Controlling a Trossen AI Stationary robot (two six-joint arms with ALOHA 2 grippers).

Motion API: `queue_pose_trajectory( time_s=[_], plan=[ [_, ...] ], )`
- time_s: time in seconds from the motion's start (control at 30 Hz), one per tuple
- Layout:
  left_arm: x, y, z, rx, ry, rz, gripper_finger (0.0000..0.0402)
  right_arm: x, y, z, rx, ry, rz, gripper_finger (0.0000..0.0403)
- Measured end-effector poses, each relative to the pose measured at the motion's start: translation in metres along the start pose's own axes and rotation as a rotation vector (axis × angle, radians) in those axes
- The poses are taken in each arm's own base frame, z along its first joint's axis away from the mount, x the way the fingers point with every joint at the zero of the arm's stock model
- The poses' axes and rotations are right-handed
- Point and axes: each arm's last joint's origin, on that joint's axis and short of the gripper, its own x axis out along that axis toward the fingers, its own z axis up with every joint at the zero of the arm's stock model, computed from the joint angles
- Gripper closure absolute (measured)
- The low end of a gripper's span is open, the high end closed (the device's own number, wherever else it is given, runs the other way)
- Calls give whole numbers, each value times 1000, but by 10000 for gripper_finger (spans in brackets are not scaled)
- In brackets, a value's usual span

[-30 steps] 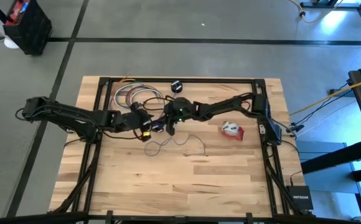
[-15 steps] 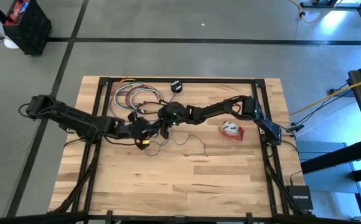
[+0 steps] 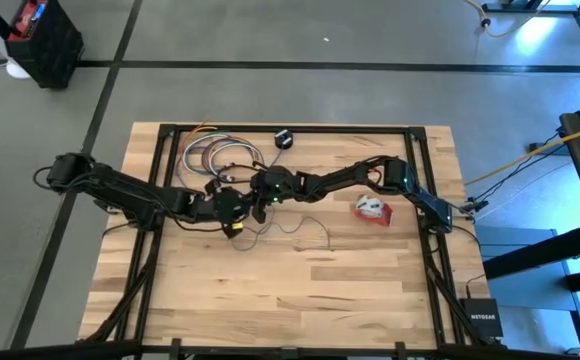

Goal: Coil cords
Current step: Coil the blue wire onto the spool

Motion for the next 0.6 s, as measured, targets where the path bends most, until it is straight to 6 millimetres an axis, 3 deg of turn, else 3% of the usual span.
queue_pose_trajectory(
  time_s=[0.6],
  plan=[
    [4,2,-4,9,38,23,275,0,-2,0,26,-10,-38,378]
  ],
)
